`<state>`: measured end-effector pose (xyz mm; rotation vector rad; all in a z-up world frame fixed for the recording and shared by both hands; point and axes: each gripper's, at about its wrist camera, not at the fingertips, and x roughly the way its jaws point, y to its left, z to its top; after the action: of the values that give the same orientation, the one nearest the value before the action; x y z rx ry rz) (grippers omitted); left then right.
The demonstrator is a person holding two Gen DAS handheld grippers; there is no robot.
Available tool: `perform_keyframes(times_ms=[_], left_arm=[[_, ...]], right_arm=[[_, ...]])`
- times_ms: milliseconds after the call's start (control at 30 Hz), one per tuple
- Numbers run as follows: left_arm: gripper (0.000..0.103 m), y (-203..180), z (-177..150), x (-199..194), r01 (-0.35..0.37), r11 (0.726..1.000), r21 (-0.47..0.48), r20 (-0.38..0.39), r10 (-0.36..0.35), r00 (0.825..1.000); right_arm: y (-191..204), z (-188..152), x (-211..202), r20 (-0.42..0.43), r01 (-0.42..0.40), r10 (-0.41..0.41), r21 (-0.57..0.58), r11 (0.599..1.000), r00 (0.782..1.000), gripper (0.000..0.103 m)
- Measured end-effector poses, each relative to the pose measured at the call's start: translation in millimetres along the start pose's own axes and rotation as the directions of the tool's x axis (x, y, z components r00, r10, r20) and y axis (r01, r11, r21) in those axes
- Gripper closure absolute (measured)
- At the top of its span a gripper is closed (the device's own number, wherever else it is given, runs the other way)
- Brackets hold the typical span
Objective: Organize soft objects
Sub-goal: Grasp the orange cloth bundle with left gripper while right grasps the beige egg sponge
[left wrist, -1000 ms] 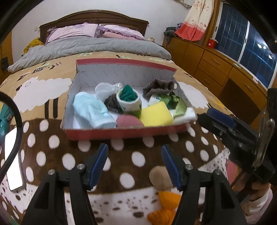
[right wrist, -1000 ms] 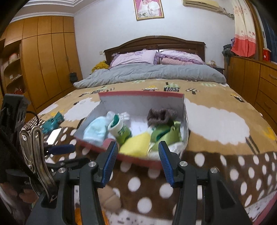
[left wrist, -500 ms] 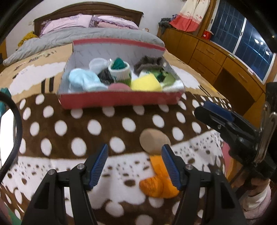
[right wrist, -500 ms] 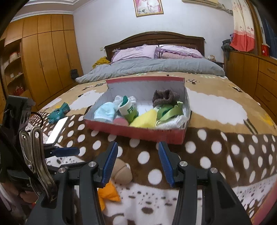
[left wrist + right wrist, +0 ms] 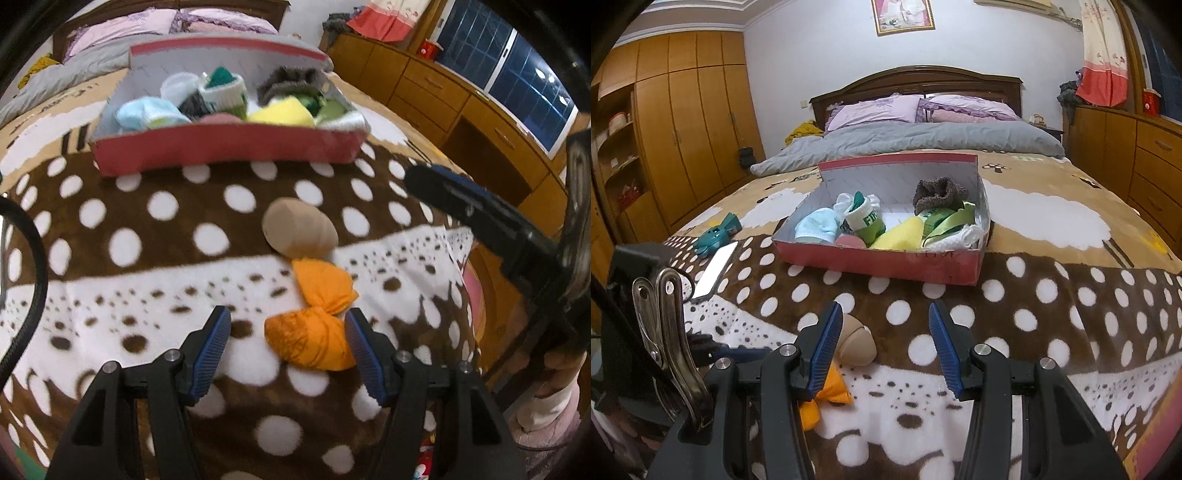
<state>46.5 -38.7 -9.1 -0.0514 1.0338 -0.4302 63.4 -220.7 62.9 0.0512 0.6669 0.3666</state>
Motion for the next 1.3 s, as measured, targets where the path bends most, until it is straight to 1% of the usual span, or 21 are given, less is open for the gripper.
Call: perform_keyframes(times_ms=[133,267,333,367,400,533,700,833,867,1133,1300], left_arm=[[0.035,-7.9,-5.1,9.0,0.015,1.000,0.017,-0.028,-0.014,1.000],[0.036,-12.3,-5.3,9.6,0.012,0.999,0.033,-0.008,-0.011,1.000],[0.049,-12.5,-5.2,8.7,0.020,0.999,0.037,0.004,-0.020,1.000],[0.061,-12.0,-5.1,7.7,0.031,0.999,0.033,0.006,-0.031,1.000],[0.062,-10.7,-4.8,7.3,0.042,0.999,0.025,0.006,-0.042,0.999],[0.066,-7.4,-4.1,2.1,0.042,0.999,0.012,0.022,-0.042,0.999],[0.067,0.4,-0.9,-13.7,-0.007,1.000,0.003,0.079,0.007,0.997],[0.067,14.8,3.3,-26.5,-0.100,0.995,-0.023,0.132,0.102,0.986],[0.067,18.3,3.9,-28.4,-0.113,0.993,-0.031,0.139,0.116,0.984],[0.067,45.1,6.6,-33.8,-0.176,0.980,-0.093,0.156,0.189,0.970],[0.067,54.4,6.0,-31.2,-0.188,0.975,-0.116,0.151,0.205,0.967]], right_arm=[[-1.9,-2.4,-1.9,0.001,0.002,-0.002,0.007,1.000,1.000,0.053],[-4.0,-5.1,-0.7,-0.004,0.006,-0.006,0.014,1.000,1.000,0.053],[-5.0,-6.4,1.1,-0.009,0.005,-0.004,0.018,1.000,1.000,0.053],[-5.2,-6.7,1.8,-0.011,0.004,-0.004,0.018,1.000,1.000,0.053],[-5.4,-7.3,2.8,-0.014,0.003,-0.003,0.019,1.000,1.000,0.053],[-4.1,-9.3,6.6,-0.023,-0.001,0.002,0.018,1.000,1.000,0.053],[-2.0,-11.7,12.8,-0.039,-0.007,0.008,0.016,1.000,0.999,0.053],[1.7,-12.3,20.9,-0.060,-0.026,0.026,0.005,1.000,0.998,0.053],[3.8,-12.4,23.7,-0.066,-0.033,0.033,-0.003,0.999,0.997,0.053],[20.5,-16.9,51.8,-0.126,-0.072,0.066,-0.048,0.996,0.990,0.053],[27.5,-21.6,72.9,-0.171,-0.068,0.053,-0.081,0.994,0.984,0.053]])
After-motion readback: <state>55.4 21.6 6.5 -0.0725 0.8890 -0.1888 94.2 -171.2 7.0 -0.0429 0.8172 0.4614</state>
